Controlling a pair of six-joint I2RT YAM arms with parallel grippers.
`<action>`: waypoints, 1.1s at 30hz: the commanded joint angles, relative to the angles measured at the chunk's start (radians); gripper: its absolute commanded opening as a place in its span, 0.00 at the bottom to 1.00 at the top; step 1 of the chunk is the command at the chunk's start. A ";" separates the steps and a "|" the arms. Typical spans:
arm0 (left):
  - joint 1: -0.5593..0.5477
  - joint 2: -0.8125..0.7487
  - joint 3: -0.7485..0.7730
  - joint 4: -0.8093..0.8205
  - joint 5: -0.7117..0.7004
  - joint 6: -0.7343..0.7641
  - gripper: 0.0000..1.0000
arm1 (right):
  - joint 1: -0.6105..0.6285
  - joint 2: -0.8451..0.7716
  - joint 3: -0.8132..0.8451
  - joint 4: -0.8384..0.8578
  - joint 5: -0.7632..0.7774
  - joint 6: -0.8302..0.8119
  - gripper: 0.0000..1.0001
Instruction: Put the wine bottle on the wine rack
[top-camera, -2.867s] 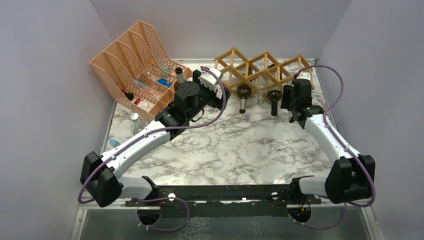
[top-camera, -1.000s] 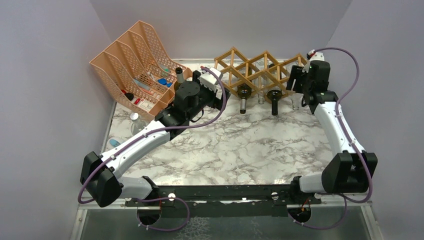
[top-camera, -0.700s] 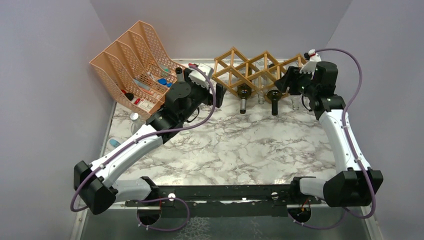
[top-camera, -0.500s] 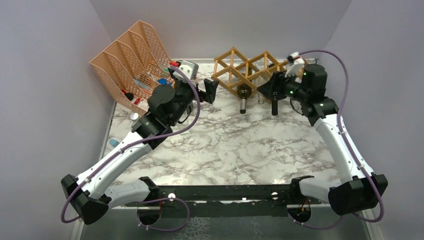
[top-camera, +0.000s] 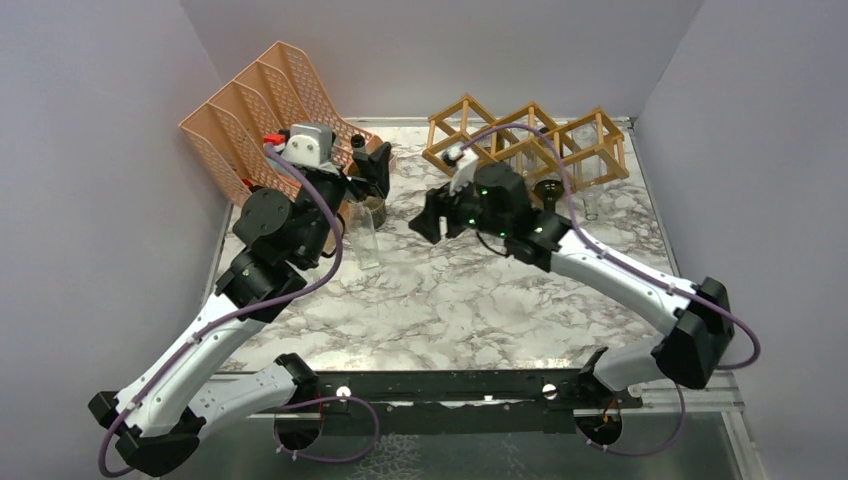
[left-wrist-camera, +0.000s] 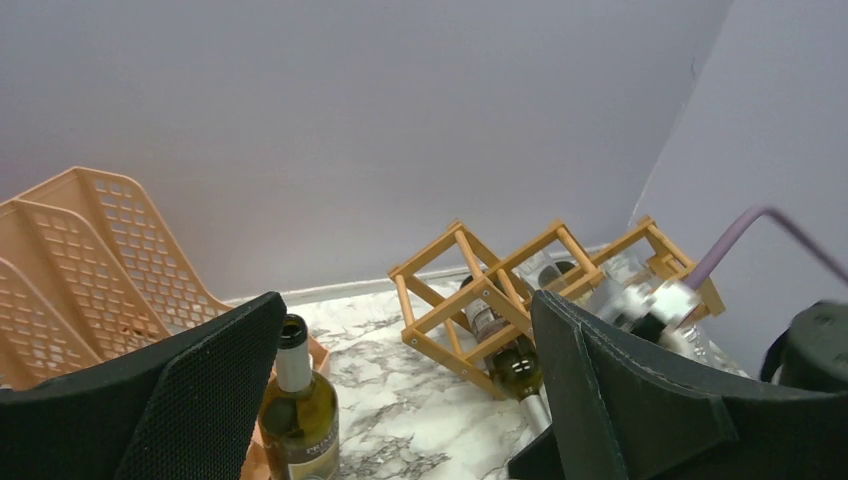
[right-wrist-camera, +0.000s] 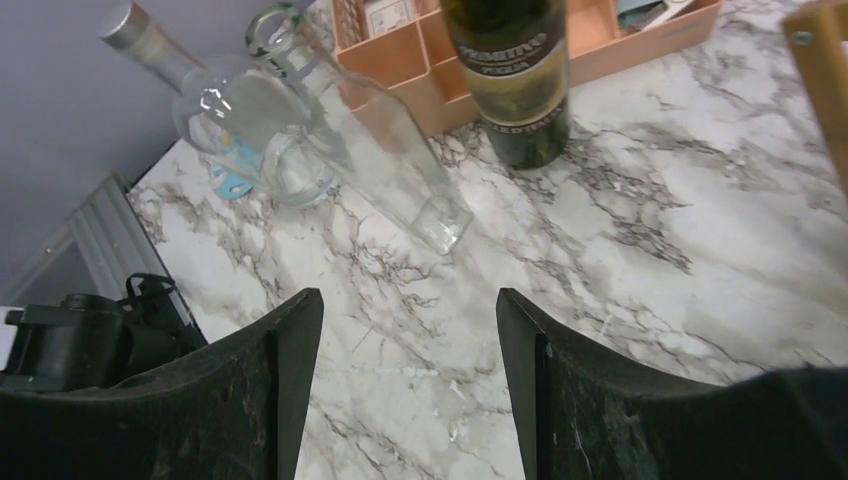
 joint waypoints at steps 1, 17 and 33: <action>0.001 -0.051 0.020 -0.032 -0.084 0.026 0.99 | 0.140 0.114 0.098 0.124 0.208 -0.054 0.68; 0.001 -0.148 -0.048 0.018 -0.349 0.017 0.99 | 0.269 0.489 0.464 0.140 0.380 -0.146 0.66; 0.001 -0.132 -0.060 0.030 -0.347 0.026 0.99 | 0.270 0.545 0.488 0.152 0.347 -0.196 0.49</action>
